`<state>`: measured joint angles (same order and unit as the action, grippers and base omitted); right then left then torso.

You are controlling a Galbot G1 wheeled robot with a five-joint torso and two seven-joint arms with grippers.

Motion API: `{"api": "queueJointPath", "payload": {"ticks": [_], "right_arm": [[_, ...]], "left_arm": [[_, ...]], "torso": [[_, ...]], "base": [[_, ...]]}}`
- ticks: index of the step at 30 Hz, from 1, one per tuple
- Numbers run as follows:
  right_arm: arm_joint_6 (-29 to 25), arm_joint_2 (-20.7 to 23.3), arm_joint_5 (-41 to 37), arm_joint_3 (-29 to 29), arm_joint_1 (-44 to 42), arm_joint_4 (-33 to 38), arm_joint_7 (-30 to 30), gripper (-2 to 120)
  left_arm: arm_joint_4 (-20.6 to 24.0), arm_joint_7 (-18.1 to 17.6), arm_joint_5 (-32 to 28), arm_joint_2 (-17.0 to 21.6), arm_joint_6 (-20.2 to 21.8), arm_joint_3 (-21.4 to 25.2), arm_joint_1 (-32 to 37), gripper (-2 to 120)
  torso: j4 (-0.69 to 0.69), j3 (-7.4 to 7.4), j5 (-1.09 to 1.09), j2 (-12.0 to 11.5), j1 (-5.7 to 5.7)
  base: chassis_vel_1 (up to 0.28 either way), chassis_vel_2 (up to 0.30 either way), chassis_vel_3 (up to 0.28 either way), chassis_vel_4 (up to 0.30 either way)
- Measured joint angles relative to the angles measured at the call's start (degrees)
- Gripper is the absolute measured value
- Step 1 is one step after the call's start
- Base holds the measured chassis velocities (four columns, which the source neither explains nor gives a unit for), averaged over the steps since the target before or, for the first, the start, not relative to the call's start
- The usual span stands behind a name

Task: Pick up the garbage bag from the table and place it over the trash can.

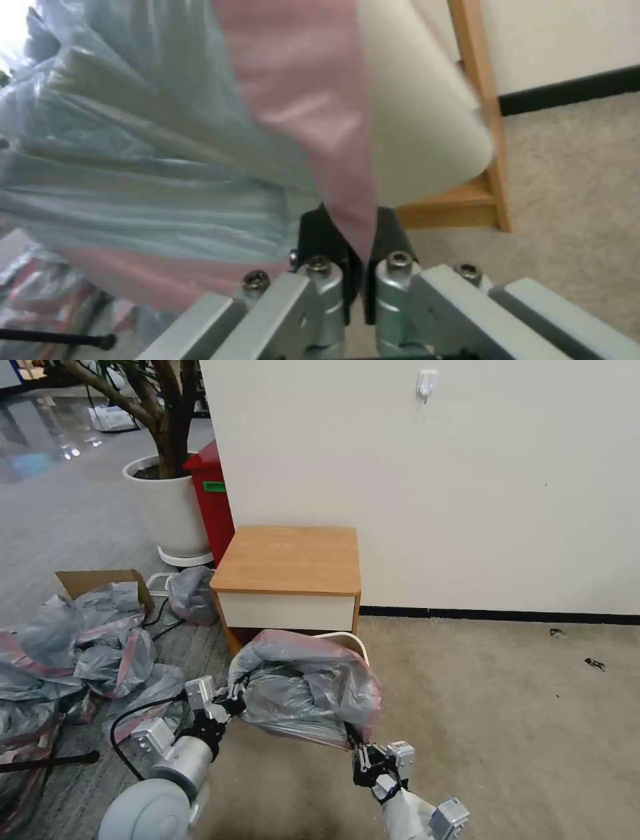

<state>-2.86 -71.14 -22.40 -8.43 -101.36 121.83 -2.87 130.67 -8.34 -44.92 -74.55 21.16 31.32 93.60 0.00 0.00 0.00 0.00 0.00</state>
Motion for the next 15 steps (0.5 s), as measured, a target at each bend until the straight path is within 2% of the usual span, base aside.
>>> {"api": "queueJointPath", "payload": {"ticks": [4, 6, 7, 11, 12, 15], "right_arm": [[-0.13, 0.61, 2.25, -0.51, 0.01, -0.33, -0.11, 15], [-1.21, 1.87, 5.95, -1.28, -0.22, -0.59, -0.04, 28], [-1.21, 1.87, 5.95, -1.28, -0.22, -0.59, -0.04, 28], [-3.00, 5.23, 10.34, -2.31, -2.28, 0.73, 1.73, 46], [-3.00, 5.23, 10.34, -2.31, -2.28, 0.73, 1.73, 46], [-5.50, 7.83, 11.71, -5.10, -4.27, 1.30, 3.97, 60]], "left_arm": [[0.00, -0.10, -0.47, 0.04, 0.04, 0.03, 0.01, 4], [-0.09, -0.33, -0.74, 0.14, 0.11, 0.24, -0.14, 4], [-0.09, -0.33, -0.74, 0.14, 0.11, 0.24, -0.14, 4], [-0.92, -0.97, -0.78, 0.43, 0.20, 0.74, -0.57, 4], [-0.92, -0.97, -0.78, 0.43, 0.20, 0.74, -0.57, 4], [-1.40, -1.55, -0.99, 0.48, 0.31, 1.34, -0.92, 4]], "torso": [[0.00, 0.00, 0.00, 0.00, 0.00], [0.01, 0.00, 0.01, 0.00, 0.00], [0.01, 0.00, 0.01, 0.00, 0.00], [0.01, 0.01, 0.01, 0.00, 0.00], [0.01, 0.01, 0.01, 0.00, 0.00], [0.00, 0.00, 0.01, 0.00, 0.00]], "base": [[0.000, 0.000, 0.000, 0.000], [0.000, 0.000, 0.000, 0.000], [0.000, 0.000, 0.000, 0.000], [0.000, 0.000, 0.000, 0.000], [0.000, 0.000, 0.000, 0.000], [0.000, 0.000, 0.000, 0.000]]}}
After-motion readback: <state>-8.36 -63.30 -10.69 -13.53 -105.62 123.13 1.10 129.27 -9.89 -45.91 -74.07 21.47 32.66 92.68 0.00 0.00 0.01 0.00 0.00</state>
